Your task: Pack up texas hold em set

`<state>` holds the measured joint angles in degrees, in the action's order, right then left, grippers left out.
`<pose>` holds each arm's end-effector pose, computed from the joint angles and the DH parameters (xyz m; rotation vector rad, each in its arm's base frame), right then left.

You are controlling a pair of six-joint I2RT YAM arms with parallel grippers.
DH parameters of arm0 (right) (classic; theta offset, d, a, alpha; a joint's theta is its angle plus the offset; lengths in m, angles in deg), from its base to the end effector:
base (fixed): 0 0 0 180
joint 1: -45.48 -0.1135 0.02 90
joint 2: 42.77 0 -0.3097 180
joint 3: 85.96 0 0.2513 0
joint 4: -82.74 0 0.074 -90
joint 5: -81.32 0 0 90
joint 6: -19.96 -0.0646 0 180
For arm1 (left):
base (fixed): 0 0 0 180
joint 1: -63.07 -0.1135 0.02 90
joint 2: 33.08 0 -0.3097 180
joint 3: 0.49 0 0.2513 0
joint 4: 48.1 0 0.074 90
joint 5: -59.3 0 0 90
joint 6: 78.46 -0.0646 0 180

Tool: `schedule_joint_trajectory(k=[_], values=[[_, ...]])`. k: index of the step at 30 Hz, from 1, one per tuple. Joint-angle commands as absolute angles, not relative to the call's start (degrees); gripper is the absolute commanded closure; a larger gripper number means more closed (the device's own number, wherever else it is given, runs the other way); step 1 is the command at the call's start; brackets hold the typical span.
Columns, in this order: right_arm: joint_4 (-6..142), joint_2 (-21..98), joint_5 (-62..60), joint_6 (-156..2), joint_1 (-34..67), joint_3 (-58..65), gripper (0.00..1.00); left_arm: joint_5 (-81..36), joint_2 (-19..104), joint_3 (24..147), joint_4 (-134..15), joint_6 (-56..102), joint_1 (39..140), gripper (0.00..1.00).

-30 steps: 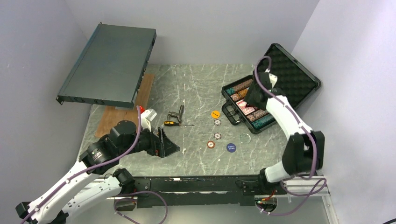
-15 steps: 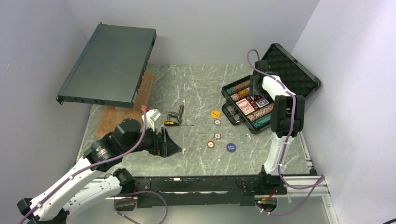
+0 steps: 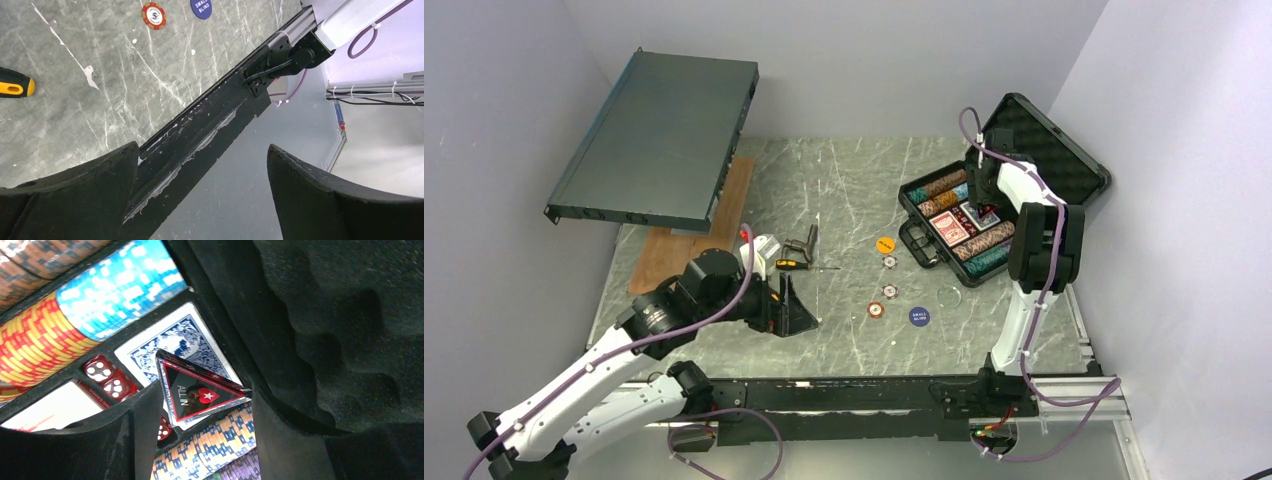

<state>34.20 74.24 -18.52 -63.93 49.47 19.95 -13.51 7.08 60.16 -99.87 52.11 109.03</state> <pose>0.4749 -0.0442 0.2223 0.0127 2.6152 -0.2866 0.0799 -0.1101 0.3307 0.3074 2.3179 -1.1547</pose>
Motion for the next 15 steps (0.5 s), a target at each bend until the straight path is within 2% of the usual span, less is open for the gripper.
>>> schedule_joint_trajectory(k=[1, 8, 13, 15], values=[[36.81, 73.74, -17.54, -58.55, 48.38, 19.71, 0.92, -11.36, 8.72, 62.89, -98.24, 50.47, 109.09, 0.01], [35.97, 76.39, -23.61, -55.89, 46.08, 20.26, 0.88, -11.21, 11.27, 64.42, -98.04, 48.95, 109.06, 0.01], [36.18, 76.38, -24.25, -55.63, 45.82, 19.5, 0.79, -10.56, 13.02, 64.86, -96.73, 48.58, 109.07, 0.01], [36.27, 76.49, -24.83, -55.72, 45.82, 19.63, 0.71, -10.57, 13.48, 65.3, -96.77, 48.28, 109.07, 0.01]])
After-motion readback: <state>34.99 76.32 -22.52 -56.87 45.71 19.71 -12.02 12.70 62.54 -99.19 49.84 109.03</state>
